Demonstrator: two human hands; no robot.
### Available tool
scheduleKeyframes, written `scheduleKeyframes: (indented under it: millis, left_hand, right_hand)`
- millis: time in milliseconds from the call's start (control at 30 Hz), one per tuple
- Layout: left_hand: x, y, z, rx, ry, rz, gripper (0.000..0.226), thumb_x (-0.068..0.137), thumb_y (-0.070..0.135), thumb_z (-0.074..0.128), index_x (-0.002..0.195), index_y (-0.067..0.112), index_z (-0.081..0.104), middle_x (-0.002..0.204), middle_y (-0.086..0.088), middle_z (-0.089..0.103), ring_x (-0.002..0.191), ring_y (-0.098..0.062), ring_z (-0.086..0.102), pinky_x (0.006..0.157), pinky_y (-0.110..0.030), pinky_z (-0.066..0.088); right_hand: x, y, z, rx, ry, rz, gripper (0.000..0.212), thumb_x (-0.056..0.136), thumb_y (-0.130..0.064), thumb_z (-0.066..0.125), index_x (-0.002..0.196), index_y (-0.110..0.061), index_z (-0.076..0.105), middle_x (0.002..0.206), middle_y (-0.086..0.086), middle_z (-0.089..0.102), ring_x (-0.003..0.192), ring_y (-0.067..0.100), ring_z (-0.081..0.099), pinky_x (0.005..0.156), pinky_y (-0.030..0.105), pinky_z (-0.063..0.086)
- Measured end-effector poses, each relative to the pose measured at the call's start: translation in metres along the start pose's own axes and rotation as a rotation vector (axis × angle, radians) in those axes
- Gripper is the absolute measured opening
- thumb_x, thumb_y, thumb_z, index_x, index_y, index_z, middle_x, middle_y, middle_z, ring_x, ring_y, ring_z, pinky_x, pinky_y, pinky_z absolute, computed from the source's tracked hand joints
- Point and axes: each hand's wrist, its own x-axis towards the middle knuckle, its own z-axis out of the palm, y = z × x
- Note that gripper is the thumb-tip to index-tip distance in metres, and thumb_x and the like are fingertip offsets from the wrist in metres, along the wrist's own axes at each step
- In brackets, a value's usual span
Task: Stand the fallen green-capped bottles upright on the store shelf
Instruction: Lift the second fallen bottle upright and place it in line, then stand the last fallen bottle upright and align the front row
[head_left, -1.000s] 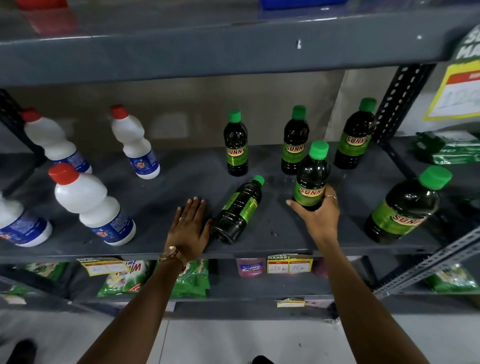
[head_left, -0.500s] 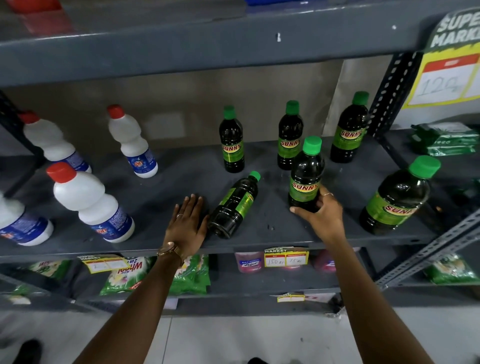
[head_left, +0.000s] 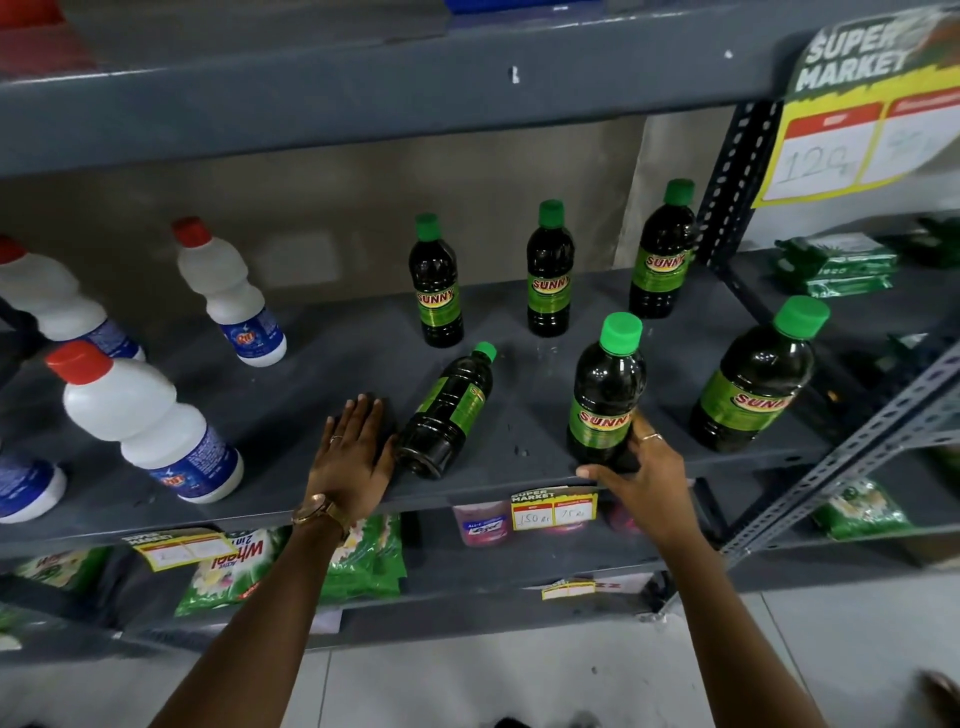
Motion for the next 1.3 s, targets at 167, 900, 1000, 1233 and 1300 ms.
scheduleKeyframes:
  millis: [167,900,1000,1233,1300]
  left_hand:
    - [0.000,0.001,-0.001,-0.011,-0.007,0.003,0.080,0.081,0.058,0.006,0.148,0.015,0.016,0.157,-0.007,0.012,0.145,-0.018,0.004,0.117,-0.034,-0.003]
    - [0.003,-0.009,-0.022,-0.011,-0.038,0.065,0.069,0.086,0.060,0.029,0.142,0.019,0.035,0.152,-0.006,0.032,0.139,-0.026,0.029,0.113,-0.043,0.024]
    - [0.003,-0.010,-0.023,-0.019,-0.015,0.050,0.075,0.080,0.064,0.023,0.137,0.020,0.043,0.147,-0.007,0.041,0.131,-0.031,0.039,0.107,-0.047,0.031]
    - [0.000,-0.009,-0.023,-0.055,-0.010,0.040,0.072,0.081,0.061,0.026,0.136,0.018,0.044,0.145,-0.008,0.043,0.128,-0.032,0.041,0.102,-0.048,0.035]
    - [0.000,-0.008,-0.024,-0.065,-0.006,0.046,0.072,0.081,0.061,0.026,0.136,0.018,0.044,0.145,-0.008,0.043,0.129,-0.031,0.041,0.102,-0.047,0.034]
  right_hand:
    - [0.000,-0.005,-0.002,-0.001,-0.007,-0.033,0.079,0.061,-0.018,0.087,0.131,-0.017,0.049,0.112,-0.005,0.064,0.108,0.016,0.061,0.090,0.013,0.043]
    - [-0.110,-0.048,0.054,-0.211,0.163,-0.035,0.069,0.075,-0.073,0.049,0.123,-0.023,0.052,0.111,-0.005,0.052,0.106,0.016,0.046,0.088,0.030,0.042]
    - [-0.082,-0.092,0.082,-0.142,-0.124,0.016,0.082,0.071,-0.084,0.035,0.124,-0.023,0.053,0.119,-0.010,0.051,0.107,0.007,0.048,0.089,0.027,0.044]
    - [0.043,-0.140,0.114,-0.346,-0.405,0.454,0.106,0.046,-0.101,0.025,0.091,-0.014,0.066,0.077,0.010,0.073,0.068,0.023,0.071,0.080,0.037,0.056]
    - [0.053,-0.142,0.117,-0.280,-0.407,0.494,0.085,0.052,-0.093,0.045,0.083,-0.015,0.064,0.068,0.008,0.072,0.058,0.020,0.071,0.072,0.034,0.060]
